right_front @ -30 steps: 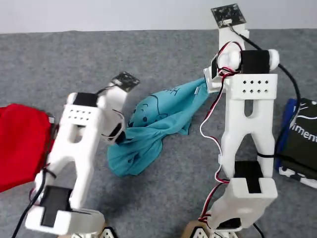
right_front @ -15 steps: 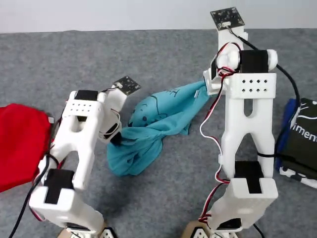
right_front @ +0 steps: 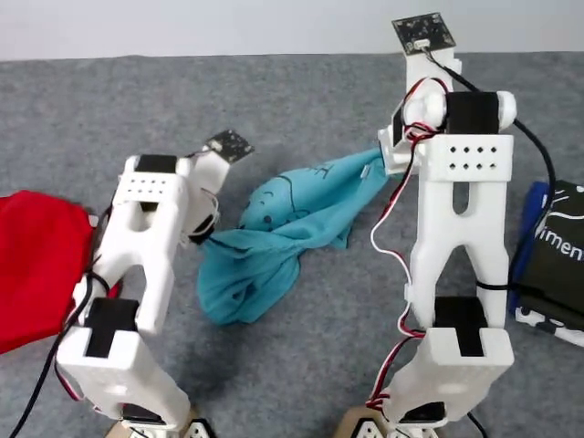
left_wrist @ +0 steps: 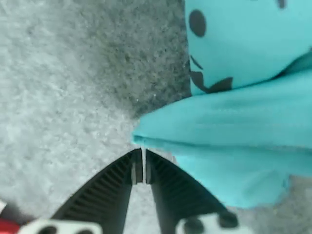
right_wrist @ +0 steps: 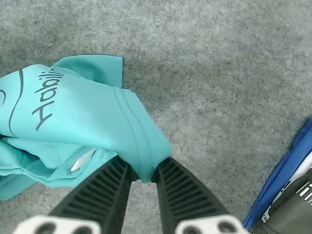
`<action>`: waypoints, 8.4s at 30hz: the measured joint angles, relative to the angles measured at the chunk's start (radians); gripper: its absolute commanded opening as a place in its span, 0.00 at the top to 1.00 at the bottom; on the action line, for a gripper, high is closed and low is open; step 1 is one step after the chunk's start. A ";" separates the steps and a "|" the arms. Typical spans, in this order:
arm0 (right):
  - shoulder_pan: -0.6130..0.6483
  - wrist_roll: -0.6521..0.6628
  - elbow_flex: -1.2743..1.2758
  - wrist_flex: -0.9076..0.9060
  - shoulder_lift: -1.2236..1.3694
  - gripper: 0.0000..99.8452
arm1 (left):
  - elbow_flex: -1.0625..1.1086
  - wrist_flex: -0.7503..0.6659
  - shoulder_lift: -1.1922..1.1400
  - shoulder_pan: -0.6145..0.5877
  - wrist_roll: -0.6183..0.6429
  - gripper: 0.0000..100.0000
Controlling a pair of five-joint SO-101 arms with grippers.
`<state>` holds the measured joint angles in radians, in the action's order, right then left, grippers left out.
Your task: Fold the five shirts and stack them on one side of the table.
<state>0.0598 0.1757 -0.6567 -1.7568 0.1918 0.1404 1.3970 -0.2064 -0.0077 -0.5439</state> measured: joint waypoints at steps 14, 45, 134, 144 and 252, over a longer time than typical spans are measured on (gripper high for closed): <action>-0.002 0.000 0.002 0.000 -0.068 0.99 | -0.032 0.129 0.091 -0.040 0.000 0.85; 0.043 -0.026 0.002 0.000 -0.068 0.99 | -0.035 -0.052 -0.204 0.028 -0.041 0.90; -0.117 0.190 0.462 0.035 -1.224 0.99 | -0.988 0.170 1.039 -0.321 0.068 1.00; -0.071 0.193 1.178 0.554 -1.203 0.99 | -0.348 -0.087 0.816 -0.269 0.068 1.00; -0.178 0.196 1.114 1.264 -0.637 0.99 | -1.069 -0.183 -0.091 -0.021 0.315 0.99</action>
<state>-0.1181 0.3721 0.4572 -0.4925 -0.4450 -0.9291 1.2144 -0.2969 -0.0292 -0.2294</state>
